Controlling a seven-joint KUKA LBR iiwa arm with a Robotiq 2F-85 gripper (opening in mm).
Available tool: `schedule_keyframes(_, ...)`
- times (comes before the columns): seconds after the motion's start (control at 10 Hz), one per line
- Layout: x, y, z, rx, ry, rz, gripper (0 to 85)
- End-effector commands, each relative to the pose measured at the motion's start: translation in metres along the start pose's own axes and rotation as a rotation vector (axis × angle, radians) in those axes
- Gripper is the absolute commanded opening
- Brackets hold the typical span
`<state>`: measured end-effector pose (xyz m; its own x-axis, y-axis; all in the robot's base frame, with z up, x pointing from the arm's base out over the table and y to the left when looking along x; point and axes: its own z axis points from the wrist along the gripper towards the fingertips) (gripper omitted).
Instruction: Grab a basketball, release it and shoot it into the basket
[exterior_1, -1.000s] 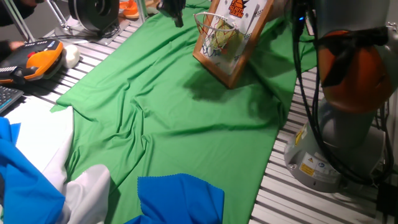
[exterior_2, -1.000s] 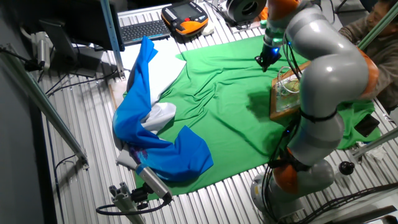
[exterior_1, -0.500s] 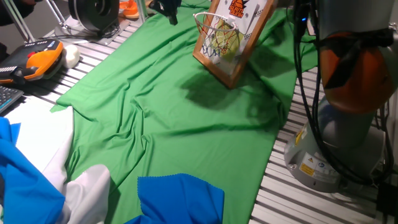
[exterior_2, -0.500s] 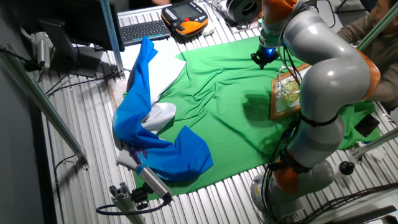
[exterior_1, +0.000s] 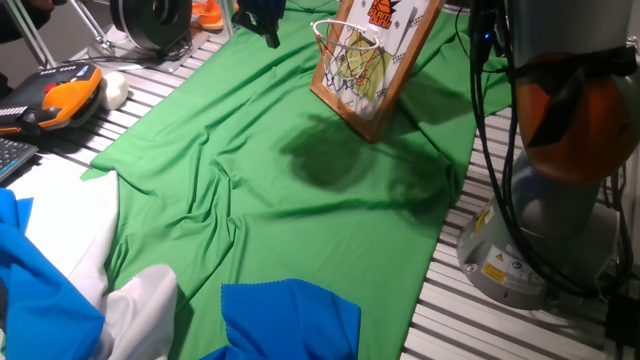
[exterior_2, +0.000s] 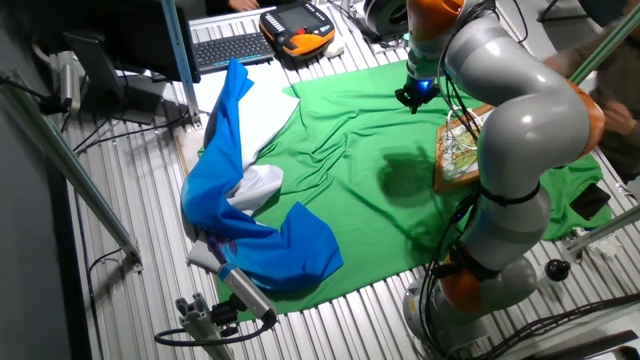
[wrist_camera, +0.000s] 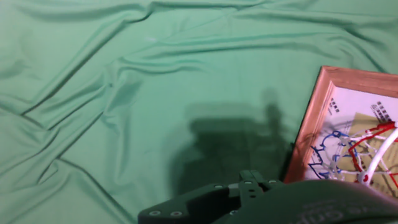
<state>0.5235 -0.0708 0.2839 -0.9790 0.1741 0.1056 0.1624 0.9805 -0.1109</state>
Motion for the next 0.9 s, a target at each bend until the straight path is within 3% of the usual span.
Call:
schedule_keyframes(0.0, 0.0009, 0.0, -0.0019, -0.005, -0.01, -0.019, 0.0)
schedule_keyframes(0.1, 0.001, 0.0003, -0.0034, -0.012, -0.007, -0.033, 0.0)
schedule_keyframes(0.4, 0.0016, 0.001, -0.0074, 0.015, -0.004, -0.089, 0.0)
schedule_keyframes(0.8, 0.0094, 0.0065, -0.0104, 0.008, -0.028, -0.142, 0.0)
